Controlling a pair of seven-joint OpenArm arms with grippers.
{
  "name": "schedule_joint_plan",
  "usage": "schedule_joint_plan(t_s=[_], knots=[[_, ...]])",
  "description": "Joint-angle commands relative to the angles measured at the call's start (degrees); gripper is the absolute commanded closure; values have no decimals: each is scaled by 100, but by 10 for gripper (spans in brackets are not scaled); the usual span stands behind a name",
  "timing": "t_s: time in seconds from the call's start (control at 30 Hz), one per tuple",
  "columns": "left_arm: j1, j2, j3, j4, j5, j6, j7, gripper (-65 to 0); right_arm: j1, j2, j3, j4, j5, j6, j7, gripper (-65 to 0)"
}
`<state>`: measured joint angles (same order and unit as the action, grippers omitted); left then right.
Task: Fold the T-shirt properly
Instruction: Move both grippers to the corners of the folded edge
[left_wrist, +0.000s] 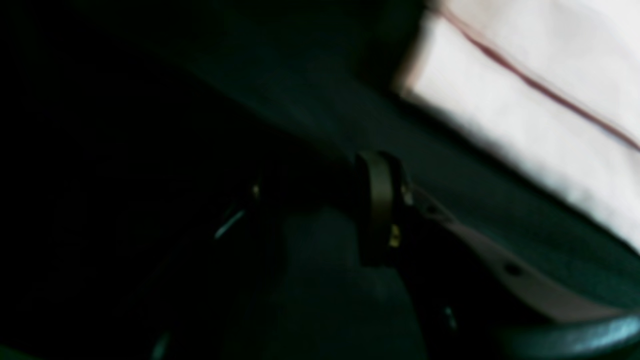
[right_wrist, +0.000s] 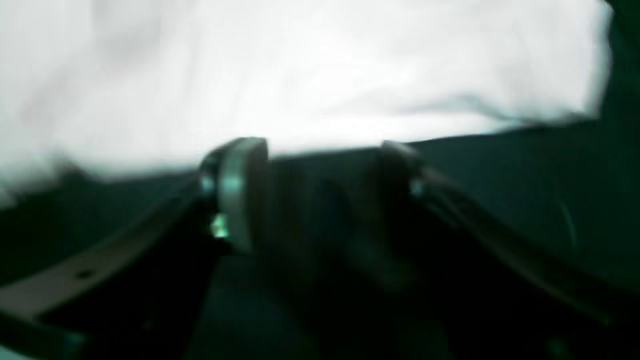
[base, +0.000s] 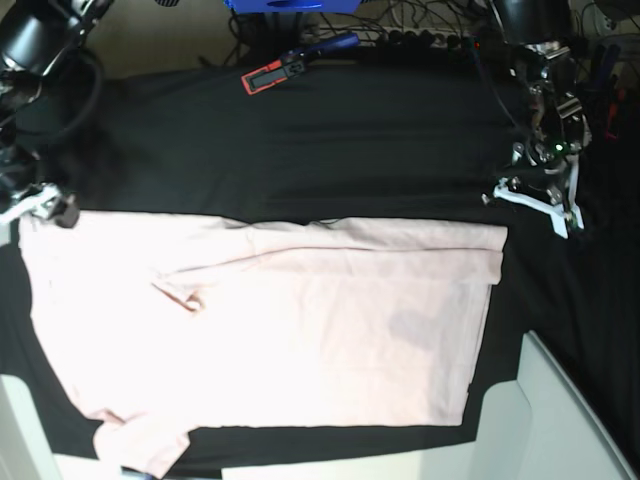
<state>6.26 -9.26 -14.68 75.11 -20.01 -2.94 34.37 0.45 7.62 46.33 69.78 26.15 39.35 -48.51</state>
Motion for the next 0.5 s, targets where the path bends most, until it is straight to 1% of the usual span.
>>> schedule_joint_plan(t_s=[0.0, 0.03, 0.1, 0.13, 0.17, 0.23, 0.27, 0.33, 0.47], knots=[[-42, -63, 57, 106, -61, -9, -92, -250, 100, 113, 154, -107, 273, 65, -111, -371], [2, -63, 30, 80, -69, -9, -83, -272, 171, 219, 321, -310, 510, 65, -217, -373], [90, -46, -181, 71, -78, -18, -110, -322, 320, 289, 532, -740, 827, 65, -375, -373], [99, -19, -304, 62, -78, -27, -110, -346, 390, 324, 647, -978, 958, 65, -446, -373], [99, 51, -418, 62, -78, -80, -110, -364, 452, 429, 734, -1233, 1082, 65, -472, -373], [125, 165, -647, 89, -78, -326, -110, -373, 601, 553, 787, -1751, 1187, 65, -393, -373], [134, 200, -699, 106, -78, -379, -110, -373, 689, 614, 796, -1936, 1187, 65, -331, -373], [134, 218, -743, 106, -61, -387, -118, -373, 777, 799, 796, -2217, 1169, 65, -191, -373], [196, 209, -761, 115, -52, -387, -118, -373, 830, 1045, 805, -2587, 1178, 65, 73, -373]])
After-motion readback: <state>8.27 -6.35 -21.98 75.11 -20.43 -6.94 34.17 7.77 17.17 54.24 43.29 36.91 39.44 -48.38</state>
